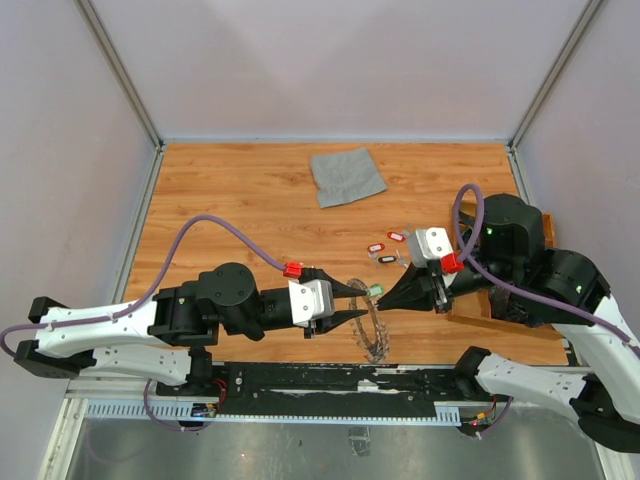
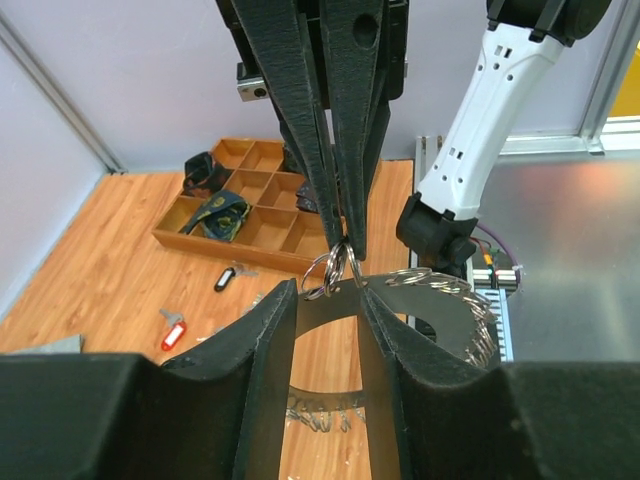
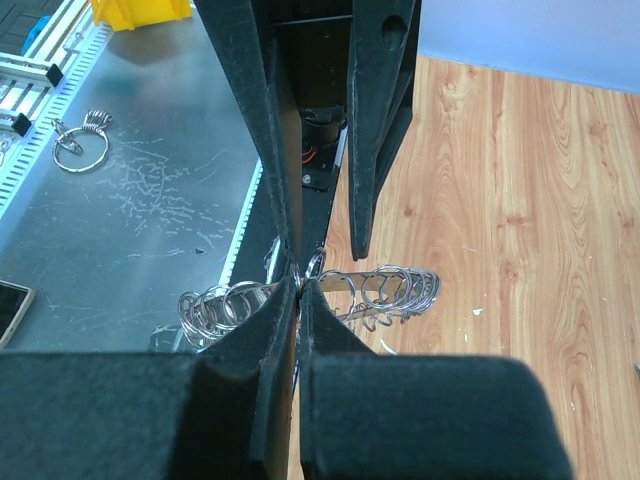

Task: Put the keys on the keyring

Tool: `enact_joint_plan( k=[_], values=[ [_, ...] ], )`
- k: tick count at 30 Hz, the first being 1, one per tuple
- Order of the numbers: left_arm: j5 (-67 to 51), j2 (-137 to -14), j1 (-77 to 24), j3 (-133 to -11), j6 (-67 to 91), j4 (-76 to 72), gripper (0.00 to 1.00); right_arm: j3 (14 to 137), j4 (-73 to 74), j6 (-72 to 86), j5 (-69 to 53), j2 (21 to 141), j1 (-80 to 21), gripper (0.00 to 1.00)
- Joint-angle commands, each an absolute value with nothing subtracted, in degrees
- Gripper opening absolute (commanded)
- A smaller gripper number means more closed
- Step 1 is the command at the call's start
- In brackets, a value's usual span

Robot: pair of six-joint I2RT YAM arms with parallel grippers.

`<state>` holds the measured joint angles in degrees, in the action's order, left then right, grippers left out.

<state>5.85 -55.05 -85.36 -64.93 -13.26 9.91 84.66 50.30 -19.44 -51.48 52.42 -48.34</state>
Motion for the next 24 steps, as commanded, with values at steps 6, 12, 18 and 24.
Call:
enact_joint_plan(
  k=[6, 12, 18, 24],
  values=[
    [6.63, -55.61, -85.69, -67.18, -13.74, 7.12, 0.3, 85.83, 47.68, -20.2, -54.58, 52.32, -47.65, 0.01],
    [6.01, -55.79, -85.68, -67.38, -13.59, 7.12, 0.28, 85.48, 47.9, -20.22, -54.62, 52.47, -47.65, 0.01],
    [4.99, -56.49, -85.69, -67.59, -13.26, 7.21, 0.27, 85.43, 47.49, -19.93, -54.67, 52.89, -47.9, 0.01],
    [4.42, -56.99, -85.69, -67.66, -13.03, 7.72, 0.25, 85.26, 47.11, -19.45, -54.91, 52.91, -48.24, 0.01]
  ],
)
